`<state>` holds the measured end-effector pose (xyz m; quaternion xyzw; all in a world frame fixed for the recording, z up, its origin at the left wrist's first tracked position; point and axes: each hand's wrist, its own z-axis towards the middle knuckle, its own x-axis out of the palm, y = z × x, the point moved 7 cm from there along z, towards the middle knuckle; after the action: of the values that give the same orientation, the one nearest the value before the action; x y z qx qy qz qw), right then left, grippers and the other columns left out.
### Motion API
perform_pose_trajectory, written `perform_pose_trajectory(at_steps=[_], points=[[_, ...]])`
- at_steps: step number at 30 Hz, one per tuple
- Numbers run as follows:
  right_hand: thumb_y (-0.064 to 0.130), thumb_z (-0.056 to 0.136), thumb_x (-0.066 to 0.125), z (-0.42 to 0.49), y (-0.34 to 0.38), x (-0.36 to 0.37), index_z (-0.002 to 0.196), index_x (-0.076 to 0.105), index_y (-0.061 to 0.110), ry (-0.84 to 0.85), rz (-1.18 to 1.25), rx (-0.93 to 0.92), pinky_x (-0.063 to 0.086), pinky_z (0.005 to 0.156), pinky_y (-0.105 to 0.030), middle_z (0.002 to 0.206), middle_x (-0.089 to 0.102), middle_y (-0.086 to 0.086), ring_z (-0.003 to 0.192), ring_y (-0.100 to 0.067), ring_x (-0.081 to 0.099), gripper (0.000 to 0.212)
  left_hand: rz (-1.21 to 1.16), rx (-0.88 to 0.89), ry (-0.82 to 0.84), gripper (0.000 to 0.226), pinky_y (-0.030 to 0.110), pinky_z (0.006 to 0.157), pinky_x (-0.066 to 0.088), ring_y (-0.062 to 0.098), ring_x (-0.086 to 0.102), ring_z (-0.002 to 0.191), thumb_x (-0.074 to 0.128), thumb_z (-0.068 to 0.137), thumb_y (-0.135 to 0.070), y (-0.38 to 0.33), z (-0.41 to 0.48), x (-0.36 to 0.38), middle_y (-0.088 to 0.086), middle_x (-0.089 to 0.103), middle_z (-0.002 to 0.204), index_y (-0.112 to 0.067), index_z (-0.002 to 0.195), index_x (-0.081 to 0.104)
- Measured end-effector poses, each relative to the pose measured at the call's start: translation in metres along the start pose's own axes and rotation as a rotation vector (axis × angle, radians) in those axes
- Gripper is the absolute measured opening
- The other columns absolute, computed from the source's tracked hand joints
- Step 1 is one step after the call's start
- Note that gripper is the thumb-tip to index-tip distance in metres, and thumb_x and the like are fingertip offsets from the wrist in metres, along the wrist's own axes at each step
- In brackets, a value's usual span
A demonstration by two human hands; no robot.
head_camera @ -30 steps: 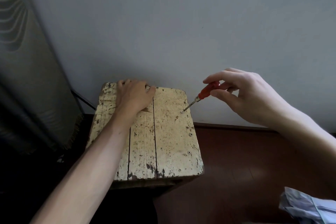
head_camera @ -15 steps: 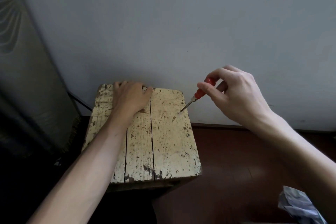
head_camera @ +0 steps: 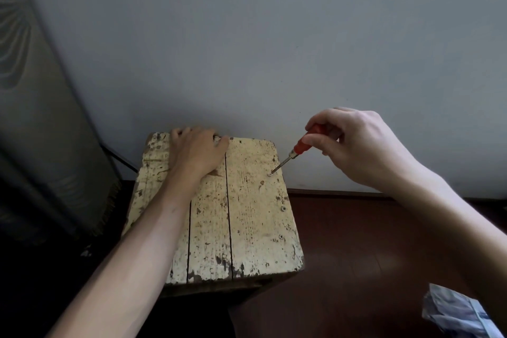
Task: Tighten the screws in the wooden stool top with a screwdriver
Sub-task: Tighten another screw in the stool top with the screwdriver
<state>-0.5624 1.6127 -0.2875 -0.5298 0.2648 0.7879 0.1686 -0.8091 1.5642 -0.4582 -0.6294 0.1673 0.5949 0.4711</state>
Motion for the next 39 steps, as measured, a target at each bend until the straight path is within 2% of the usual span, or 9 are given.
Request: perform_pose_trajectory(at_steps=[5, 8, 13, 18, 22, 27, 29, 34, 39], points=[[0.046, 0.095, 0.067, 0.0, 0.0, 0.004, 0.086, 0.07, 0.022, -0.031, -0.013, 0.054, 0.042, 0.059, -0.012, 0.073, 0.067, 0.022, 0.074, -0.003, 0.06, 0.026, 0.013, 0.002, 0.008, 0.052, 0.045, 0.103, 0.029, 0.026, 0.056, 0.114, 0.036, 0.1, -0.058, 0.0, 0.0, 0.001, 0.003, 0.07, 0.115, -0.025, 0.113, 0.074], [0.043, 0.097, 0.066, -0.001, 0.001, 0.006, 0.099, 0.072, 0.023, -0.01, 0.05, 0.058, 0.043, 0.067, -0.01, 0.089, 0.07, 0.015, 0.076, 0.001, 0.063, 0.021, 0.01, 0.0, 0.007, 0.05, 0.045, 0.103, 0.029, 0.027, 0.056, 0.114, 0.036, 0.1, -0.057, 0.001, 0.0, 0.0, 0.003, 0.07, 0.114, -0.026, 0.112, 0.074], [0.022, 0.097, 0.07, -0.005, 0.0, 0.005, 0.121, 0.07, 0.031, 0.221, 0.352, 0.038, 0.055, 0.084, -0.019, 0.104, 0.076, 0.019, 0.095, 0.004, 0.073, 0.025, -0.003, 0.004, -0.009, 0.049, 0.046, 0.102, 0.029, 0.027, 0.057, 0.112, 0.037, 0.1, -0.057, 0.0, -0.001, -0.001, 0.003, 0.071, 0.111, -0.026, 0.11, 0.074], [0.024, 0.095, 0.072, -0.002, -0.003, -0.001, 0.117, 0.072, 0.031, 0.152, 0.16, -0.017, 0.051, 0.077, -0.01, 0.094, 0.071, 0.035, 0.091, 0.009, 0.069, 0.022, -0.003, 0.003, 0.004, 0.048, 0.046, 0.103, 0.031, 0.026, 0.056, 0.113, 0.038, 0.1, -0.057, 0.0, -0.001, 0.0, 0.002, 0.071, 0.112, -0.028, 0.112, 0.074], [0.028, 0.094, 0.073, 0.0, 0.002, 0.001, 0.102, 0.071, 0.018, 0.073, 0.069, -0.047, 0.044, 0.069, -0.004, 0.071, 0.062, 0.044, 0.08, 0.01, 0.065, 0.013, -0.012, 0.005, -0.002, 0.048, 0.045, 0.103, 0.03, 0.025, 0.056, 0.113, 0.037, 0.1, -0.057, 0.0, -0.001, -0.001, 0.001, 0.071, 0.113, -0.029, 0.112, 0.074], [0.047, 0.093, 0.069, -0.002, 0.01, 0.005, 0.082, 0.056, 0.017, 0.019, 0.019, -0.013, 0.053, 0.063, -0.033, 0.078, 0.075, 0.016, 0.064, -0.01, 0.062, 0.034, -0.003, -0.002, 0.012, 0.048, 0.045, 0.103, 0.03, 0.027, 0.056, 0.114, 0.037, 0.1, -0.057, 0.0, 0.0, -0.001, 0.003, 0.071, 0.114, -0.028, 0.113, 0.073], [0.05, 0.092, 0.07, -0.001, 0.01, 0.005, 0.08, 0.055, 0.016, 0.001, -0.002, -0.004, 0.05, 0.059, -0.031, 0.074, 0.071, 0.019, 0.062, -0.007, 0.059, 0.038, -0.006, 0.0, 0.013, 0.047, 0.045, 0.102, 0.03, 0.027, 0.056, 0.113, 0.037, 0.1, -0.057, -0.001, -0.001, -0.002, 0.003, 0.071, 0.114, -0.029, 0.112, 0.073], [0.037, 0.095, 0.07, 0.004, 0.011, 0.007, 0.111, 0.066, 0.027, 0.187, -0.101, -0.067, 0.038, 0.061, -0.008, 0.075, 0.066, 0.029, 0.074, 0.011, 0.057, 0.02, -0.004, -0.004, 0.02, 0.047, 0.045, 0.105, 0.029, 0.026, 0.055, 0.116, 0.038, 0.101, -0.056, -0.002, -0.001, -0.002, 0.002, 0.07, 0.116, -0.029, 0.114, 0.073], [0.036, 0.096, 0.068, 0.006, 0.011, 0.011, 0.114, 0.067, 0.029, 0.278, -0.246, -0.103, 0.046, 0.072, -0.025, 0.098, 0.067, 0.016, 0.079, -0.006, 0.051, 0.019, -0.001, -0.009, 0.022, 0.046, 0.044, 0.103, 0.029, 0.027, 0.056, 0.115, 0.038, 0.101, -0.057, -0.001, -0.002, -0.003, 0.003, 0.071, 0.113, -0.029, 0.113, 0.073]])
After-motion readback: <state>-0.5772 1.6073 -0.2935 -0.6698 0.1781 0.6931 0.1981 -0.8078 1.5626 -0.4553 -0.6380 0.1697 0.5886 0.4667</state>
